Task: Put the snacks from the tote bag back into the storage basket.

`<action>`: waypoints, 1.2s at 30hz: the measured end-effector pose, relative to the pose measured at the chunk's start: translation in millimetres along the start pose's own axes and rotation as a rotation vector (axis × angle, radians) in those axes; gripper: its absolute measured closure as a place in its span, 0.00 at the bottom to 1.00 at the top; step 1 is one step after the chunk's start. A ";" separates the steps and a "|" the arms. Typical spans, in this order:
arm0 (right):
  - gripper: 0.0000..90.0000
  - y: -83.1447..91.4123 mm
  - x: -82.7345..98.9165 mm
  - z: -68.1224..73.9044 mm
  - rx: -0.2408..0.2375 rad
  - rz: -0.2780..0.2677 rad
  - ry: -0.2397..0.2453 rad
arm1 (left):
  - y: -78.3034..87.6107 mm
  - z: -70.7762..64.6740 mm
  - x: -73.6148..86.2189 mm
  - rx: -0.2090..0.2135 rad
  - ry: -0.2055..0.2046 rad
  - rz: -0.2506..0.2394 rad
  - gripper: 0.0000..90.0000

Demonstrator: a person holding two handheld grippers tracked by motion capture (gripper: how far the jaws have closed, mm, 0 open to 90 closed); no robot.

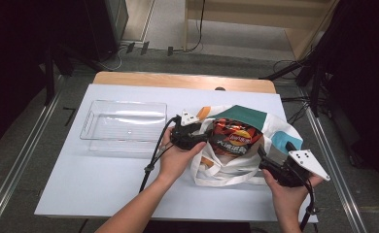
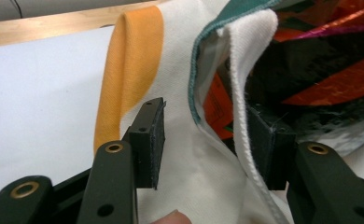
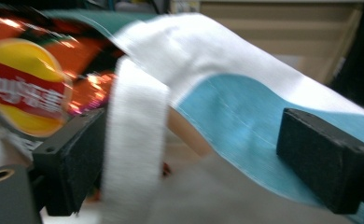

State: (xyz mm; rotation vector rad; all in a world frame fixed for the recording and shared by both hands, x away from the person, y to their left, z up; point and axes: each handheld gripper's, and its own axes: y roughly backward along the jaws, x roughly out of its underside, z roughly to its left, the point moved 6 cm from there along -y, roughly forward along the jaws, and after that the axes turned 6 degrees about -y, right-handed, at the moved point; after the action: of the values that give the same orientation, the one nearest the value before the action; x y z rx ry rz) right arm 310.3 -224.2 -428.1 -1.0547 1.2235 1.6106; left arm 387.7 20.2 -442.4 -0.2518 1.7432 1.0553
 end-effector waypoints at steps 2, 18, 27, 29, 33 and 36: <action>0.14 -1.3 -0.6 4.6 0.024 0.009 0.041 | -1.0 -1.6 2.8 -0.007 -0.011 0.008 0.62; 0.99 16.0 -27.0 -13.4 0.030 -0.087 0.062 | 4.0 -2.3 6.3 -0.007 -0.036 -0.003 0.74; 0.99 -22.1 -47.6 -27.1 0.037 -0.051 -0.012 | -1.9 0.4 9.8 -0.020 -0.020 0.012 0.85; 0.99 -37.1 -37.4 -35.1 0.034 0.013 -0.056 | -5.0 1.9 12.0 -0.028 -0.016 0.026 0.87; 0.99 -67.1 -1.4 -45.4 0.040 0.165 -0.086 | -15.6 4.0 20.4 -0.041 -0.014 0.071 0.90; 0.99 -85.4 30.4 -51.3 0.040 0.290 -0.085 | -25.4 6.0 28.7 -0.052 -0.004 0.093 0.91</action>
State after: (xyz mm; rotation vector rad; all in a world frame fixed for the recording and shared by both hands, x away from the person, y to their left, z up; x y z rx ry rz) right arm 388.6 -255.4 -489.1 -0.8022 1.3934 1.8206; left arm 394.4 18.4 -480.5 -0.2031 1.7396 1.1690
